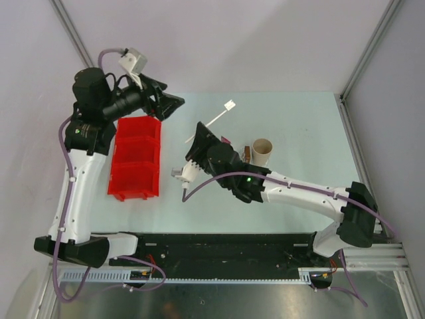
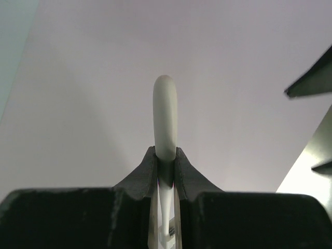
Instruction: Prepare toiletry sets of a toothbrush and toothpaste on the tray
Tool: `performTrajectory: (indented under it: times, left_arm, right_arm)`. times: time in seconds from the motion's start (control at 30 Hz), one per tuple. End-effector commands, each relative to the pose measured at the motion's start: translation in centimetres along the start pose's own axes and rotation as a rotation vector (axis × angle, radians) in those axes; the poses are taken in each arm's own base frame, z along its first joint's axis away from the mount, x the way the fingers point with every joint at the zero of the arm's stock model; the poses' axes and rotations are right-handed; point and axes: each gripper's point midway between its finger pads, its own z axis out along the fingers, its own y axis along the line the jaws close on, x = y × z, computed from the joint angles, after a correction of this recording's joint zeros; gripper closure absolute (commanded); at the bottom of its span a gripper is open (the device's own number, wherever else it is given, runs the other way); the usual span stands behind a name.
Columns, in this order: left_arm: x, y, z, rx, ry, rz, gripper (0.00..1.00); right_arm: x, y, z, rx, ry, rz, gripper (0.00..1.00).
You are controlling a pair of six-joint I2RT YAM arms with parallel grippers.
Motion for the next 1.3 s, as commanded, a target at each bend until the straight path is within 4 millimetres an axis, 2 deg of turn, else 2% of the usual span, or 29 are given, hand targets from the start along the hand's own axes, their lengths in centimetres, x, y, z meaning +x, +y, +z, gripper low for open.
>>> performTrajectory:
  times: [0.0, 0.13, 0.23, 0.4, 0.73, 1.07, 1.27]
  left_arm:
    - [1.3, -1.1, 1.4, 0.041, 0.037, 0.072, 0.14]
    - [2.3, -1.2, 2.0, 0.044, 0.070, 0.072, 0.14]
    - [3.8, -1.2, 3.0, 0.039, 0.109, 0.071, 0.13]
    - [6.6, -1.0, 4.2, 0.029, 0.178, 0.048, 0.14]
    - [8.5, -1.4, 5.0, 0.035, 0.254, 0.053, 0.13]
    - [9.1, -2.6, 5.8, 0.103, 0.281, 0.027, 0.14]
    - [8.1, -2.7, 5.4, 0.088, 0.257, 0.049, 0.14]
  right_arm:
    - [-2.5, -4.0, 0.2, 0.098, 0.017, -0.620, 1.00]
    - [-4.2, -3.4, 0.7, 0.099, -0.014, -0.632, 1.00]
    - [-5.0, -3.9, 0.8, 0.138, -0.035, -0.624, 1.00]
    - [-5.0, -4.4, 0.9, 0.171, -0.024, -0.603, 1.00]
    - [-5.5, -4.0, 1.2, 0.199, -0.015, -0.588, 1.00]
    - [-6.1, -2.8, 1.5, 0.171, -0.014, -0.597, 1.00]
    - [-5.8, -2.4, 1.5, 0.157, 0.001, -0.580, 1.00]
